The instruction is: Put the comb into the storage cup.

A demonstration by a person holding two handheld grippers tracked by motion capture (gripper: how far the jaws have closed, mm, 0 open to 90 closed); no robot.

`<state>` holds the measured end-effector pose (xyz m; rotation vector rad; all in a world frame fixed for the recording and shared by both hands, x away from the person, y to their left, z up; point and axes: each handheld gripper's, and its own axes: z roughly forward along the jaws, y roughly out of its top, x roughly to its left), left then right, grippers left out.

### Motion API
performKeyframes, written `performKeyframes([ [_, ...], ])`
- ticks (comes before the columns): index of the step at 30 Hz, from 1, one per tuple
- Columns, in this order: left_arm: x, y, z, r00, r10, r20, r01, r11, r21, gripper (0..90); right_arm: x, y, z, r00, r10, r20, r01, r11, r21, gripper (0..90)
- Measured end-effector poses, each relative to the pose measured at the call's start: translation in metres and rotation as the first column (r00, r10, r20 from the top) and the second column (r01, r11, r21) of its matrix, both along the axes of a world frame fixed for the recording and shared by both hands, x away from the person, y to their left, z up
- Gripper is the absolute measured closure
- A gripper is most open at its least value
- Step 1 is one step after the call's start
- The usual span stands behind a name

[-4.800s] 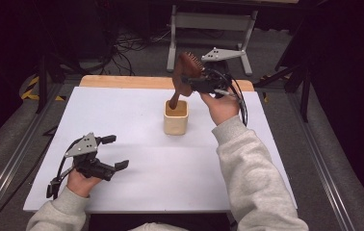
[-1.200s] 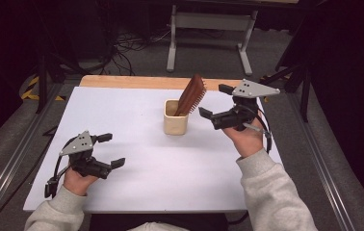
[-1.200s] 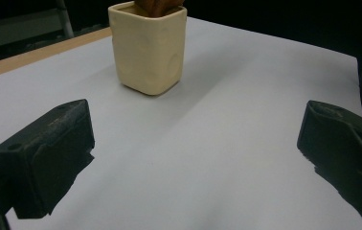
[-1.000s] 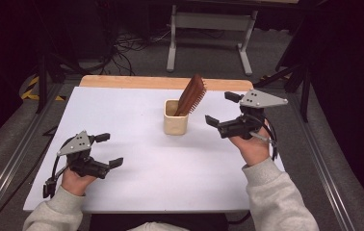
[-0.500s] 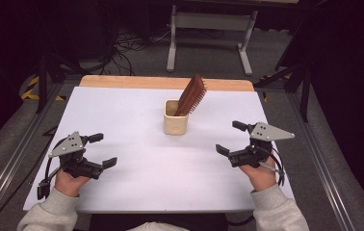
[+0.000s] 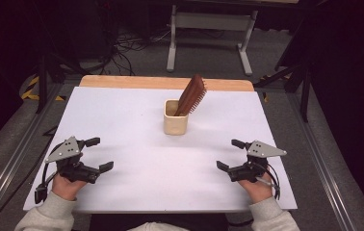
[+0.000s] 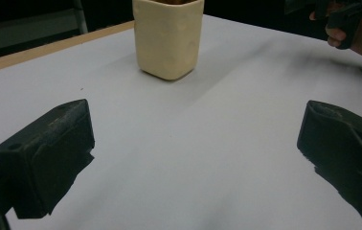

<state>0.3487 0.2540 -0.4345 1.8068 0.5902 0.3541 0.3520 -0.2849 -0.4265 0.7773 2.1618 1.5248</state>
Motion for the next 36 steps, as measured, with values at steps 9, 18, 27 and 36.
performKeyframes([
  [9, -0.004, 0.008, -0.012, 0.999, 0.044, 0.004, -0.044, 0.9988, -0.019, 0.0, -0.005, 0.0, -0.024, 0.9997, 0.003, -0.023, -0.002, 1.0, 0.013, 0.1],
  [18, 0.001, 0.007, -0.025, 0.9967, 0.081, 0.004, -0.081, 0.9964, -0.023, 0.0, -0.006, 0.001, -0.025, 1.0, -0.004, -0.008, 0.005, 1.0, 0.014, 0.2],
  [27, 0.003, 0.006, -0.026, 0.9972, 0.074, -0.008, -0.074, 0.9972, -0.009, 0.0, -0.007, -0.003, -0.024, 0.9992, -0.039, -0.005, 0.039, 0.999, 0.036, 0.1],
  [36, 0.004, 0.006, -0.026, 0.9949, 0.098, -0.025, -0.098, 0.9952, -0.003, 0.2, -0.007, -0.005, -0.024, 0.9985, -0.054, -0.005, 0.055, 0.997, 0.05, 0.1],
])
